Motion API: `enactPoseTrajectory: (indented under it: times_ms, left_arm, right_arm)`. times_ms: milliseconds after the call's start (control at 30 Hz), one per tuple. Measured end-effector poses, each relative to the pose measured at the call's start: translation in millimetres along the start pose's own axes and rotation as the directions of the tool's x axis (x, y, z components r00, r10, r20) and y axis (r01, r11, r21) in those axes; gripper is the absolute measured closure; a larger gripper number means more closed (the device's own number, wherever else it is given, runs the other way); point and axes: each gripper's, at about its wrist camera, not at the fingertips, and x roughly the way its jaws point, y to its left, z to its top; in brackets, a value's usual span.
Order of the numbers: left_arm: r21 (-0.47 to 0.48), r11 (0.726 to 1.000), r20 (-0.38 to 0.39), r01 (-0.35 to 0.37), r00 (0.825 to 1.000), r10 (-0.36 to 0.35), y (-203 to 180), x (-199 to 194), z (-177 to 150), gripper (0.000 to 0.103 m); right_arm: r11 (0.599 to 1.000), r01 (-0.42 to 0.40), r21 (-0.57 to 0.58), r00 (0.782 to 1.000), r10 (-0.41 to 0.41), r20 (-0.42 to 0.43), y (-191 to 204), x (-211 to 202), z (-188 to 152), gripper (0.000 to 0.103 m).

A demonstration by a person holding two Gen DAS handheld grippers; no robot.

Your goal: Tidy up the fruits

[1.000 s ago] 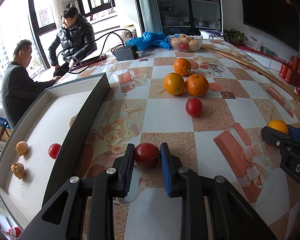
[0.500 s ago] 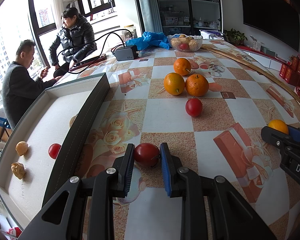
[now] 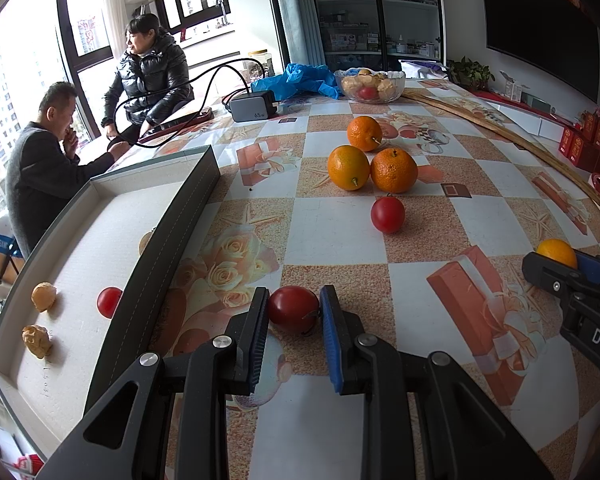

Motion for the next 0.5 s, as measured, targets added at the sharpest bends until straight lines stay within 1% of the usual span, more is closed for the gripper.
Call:
enactPoseTrajectory:
  times_ms: [500]
  left_arm:
    - [0.0,1.0,0.0,0.0,1.0,0.0,0.0,0.2,0.0,0.076]
  right_arm:
    - [1.0,0.0,0.001,1.0,0.0,0.0,0.2,0.0,-0.1,0.066]
